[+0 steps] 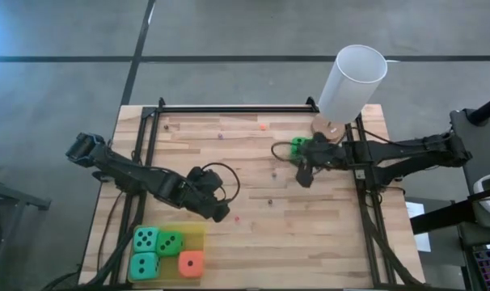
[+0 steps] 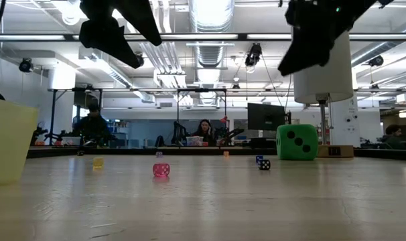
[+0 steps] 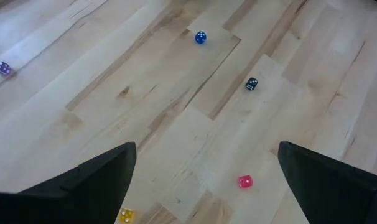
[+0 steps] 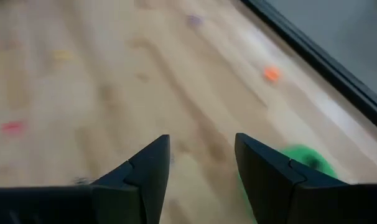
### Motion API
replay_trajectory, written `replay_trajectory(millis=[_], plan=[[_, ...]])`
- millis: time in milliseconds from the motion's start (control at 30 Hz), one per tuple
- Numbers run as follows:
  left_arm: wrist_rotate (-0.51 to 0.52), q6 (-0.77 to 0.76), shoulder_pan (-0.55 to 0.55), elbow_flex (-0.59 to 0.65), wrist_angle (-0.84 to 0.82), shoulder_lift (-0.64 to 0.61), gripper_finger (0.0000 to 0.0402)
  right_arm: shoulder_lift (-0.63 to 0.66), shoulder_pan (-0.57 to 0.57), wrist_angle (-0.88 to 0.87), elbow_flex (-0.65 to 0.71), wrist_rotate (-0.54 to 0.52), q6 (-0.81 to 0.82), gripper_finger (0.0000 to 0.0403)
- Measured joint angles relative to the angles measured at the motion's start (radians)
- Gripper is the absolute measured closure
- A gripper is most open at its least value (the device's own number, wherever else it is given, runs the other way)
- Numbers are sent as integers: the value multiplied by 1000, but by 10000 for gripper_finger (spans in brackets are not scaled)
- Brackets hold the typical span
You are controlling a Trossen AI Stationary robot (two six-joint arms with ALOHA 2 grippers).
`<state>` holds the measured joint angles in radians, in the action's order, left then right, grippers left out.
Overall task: Pick & Place Dice
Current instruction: Put the large green dice into the yellow bin
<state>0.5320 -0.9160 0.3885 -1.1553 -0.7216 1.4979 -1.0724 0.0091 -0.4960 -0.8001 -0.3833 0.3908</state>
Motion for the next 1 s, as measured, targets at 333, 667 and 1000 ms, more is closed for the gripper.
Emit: replay_trajectory(millis=[333, 667, 1000], plan=[[0, 0, 0, 0, 0, 0, 6, -87, -181, -162, 6, -43, 116, 223], [0, 0, 0, 0, 0, 0, 6, -107, -266, -315, 7, -38, 200, 223], [0, 0, 0, 0, 0, 0, 6, -109, -278, -359, 21, -38, 278, 223]])
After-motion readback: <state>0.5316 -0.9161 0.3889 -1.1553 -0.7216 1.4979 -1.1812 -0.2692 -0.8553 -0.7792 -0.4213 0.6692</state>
